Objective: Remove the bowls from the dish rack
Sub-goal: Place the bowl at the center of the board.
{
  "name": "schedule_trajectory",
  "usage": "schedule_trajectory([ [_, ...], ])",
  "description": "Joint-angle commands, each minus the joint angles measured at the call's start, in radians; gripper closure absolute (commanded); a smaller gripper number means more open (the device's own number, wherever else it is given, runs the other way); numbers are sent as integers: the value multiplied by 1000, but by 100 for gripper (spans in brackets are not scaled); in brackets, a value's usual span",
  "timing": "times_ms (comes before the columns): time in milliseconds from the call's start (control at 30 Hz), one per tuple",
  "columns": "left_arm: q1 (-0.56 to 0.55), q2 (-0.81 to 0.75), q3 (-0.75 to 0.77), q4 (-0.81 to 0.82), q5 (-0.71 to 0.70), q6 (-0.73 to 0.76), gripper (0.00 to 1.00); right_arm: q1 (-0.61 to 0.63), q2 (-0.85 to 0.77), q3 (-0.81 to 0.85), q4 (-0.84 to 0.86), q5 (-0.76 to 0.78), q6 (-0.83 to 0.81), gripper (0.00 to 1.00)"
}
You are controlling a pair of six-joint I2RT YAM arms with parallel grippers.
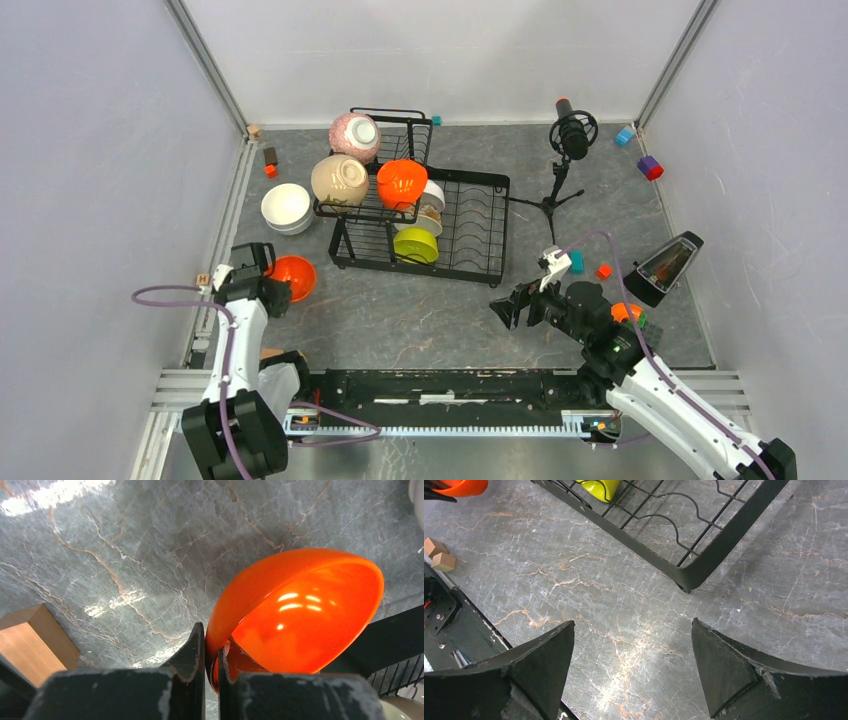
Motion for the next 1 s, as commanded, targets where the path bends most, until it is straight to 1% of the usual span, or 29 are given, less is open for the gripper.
schedule_trajectory([
  [0,11,-49,-52,87,42,-65,94,3,28,-11,55,-3,52,9],
  [167,14,-47,-101,127,29,-111,84,2,38,-17,83,-18,69,10],
  [300,16,-37,-130,147,33,-131,75,2,61,2,57,-7,52,10],
  [433,17,-77,-127,134,43,-129,57,2,74,7,46,-5,47,10],
  [533,16,-128,-109,113,69,-124,49,2,75,6,42,-5,48,10],
  [567,16,-148,-101,102,74,-125,45,2,75,4,41,-3,46,10],
  [600,16,-166,-90,94,83,-126,40,3,76,4,41,1,42,9],
  [667,15,-208,-56,65,94,-113,28,2,81,10,36,17,28,9],
  [767,16,-261,30,24,75,-55,16,2,102,45,1,51,11,8],
  [833,15,-297,113,7,44,21,12,3,119,76,-33,76,9,6],
  [900,15,-337,209,4,-15,98,8,2,137,103,-72,110,8,4],
  [967,-14,-335,305,0,-72,157,5,2,154,121,-104,222,45,3],
])
